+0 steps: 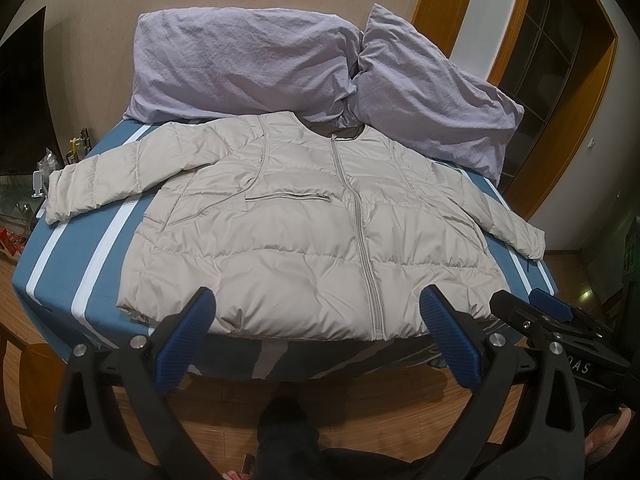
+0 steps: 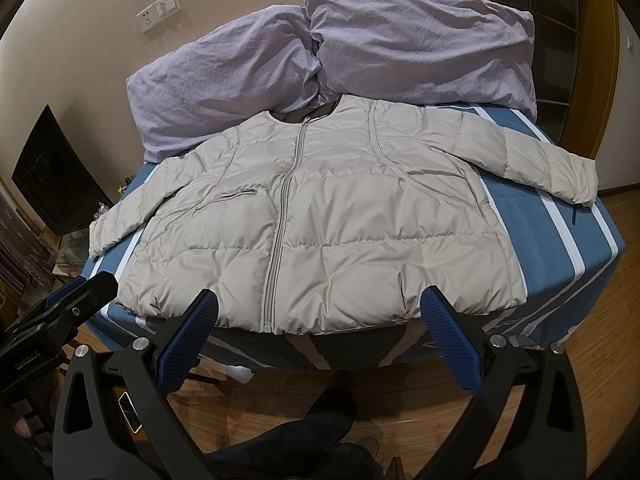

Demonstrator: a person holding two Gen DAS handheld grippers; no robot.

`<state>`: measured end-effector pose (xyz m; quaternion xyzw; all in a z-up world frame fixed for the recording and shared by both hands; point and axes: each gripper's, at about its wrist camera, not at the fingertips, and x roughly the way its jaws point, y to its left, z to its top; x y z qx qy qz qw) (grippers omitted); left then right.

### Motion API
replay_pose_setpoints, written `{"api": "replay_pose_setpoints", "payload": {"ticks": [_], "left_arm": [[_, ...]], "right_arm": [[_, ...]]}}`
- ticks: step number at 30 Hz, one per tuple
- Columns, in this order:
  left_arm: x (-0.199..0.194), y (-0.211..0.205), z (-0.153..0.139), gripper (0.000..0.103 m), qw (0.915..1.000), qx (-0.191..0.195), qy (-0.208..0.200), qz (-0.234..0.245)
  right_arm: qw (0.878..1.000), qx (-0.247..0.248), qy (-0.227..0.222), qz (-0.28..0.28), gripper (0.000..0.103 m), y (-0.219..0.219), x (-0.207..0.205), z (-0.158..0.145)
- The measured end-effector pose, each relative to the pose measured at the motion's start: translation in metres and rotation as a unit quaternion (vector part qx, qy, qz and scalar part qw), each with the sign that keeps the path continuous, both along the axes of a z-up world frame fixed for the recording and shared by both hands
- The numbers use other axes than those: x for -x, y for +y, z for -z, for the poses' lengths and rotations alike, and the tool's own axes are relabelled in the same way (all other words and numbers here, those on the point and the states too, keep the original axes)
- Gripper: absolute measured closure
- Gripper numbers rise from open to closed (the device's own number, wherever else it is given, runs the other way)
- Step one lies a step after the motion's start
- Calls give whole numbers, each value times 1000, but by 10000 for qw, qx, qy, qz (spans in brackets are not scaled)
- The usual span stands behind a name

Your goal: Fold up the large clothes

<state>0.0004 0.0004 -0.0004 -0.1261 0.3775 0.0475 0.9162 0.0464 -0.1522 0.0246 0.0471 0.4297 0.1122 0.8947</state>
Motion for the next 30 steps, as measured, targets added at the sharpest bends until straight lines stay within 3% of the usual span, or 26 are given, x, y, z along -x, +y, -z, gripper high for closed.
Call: {"api": "replay_pose_setpoints", "payload": {"ticks": [18,24,30], "left_arm": [[-2,1,1,2,10000,41,28,6],[-24,12,4,2,9998,136,107,-62],[-50,23,15,2,9995,-58,261,-187]], "right_arm": [[10000,-26,-9,81,1,-1,-5,-1],[9991,-29,32,417,1,-19,-34,4],[9950,-63,197,977,1,-63,-77,15]]}}
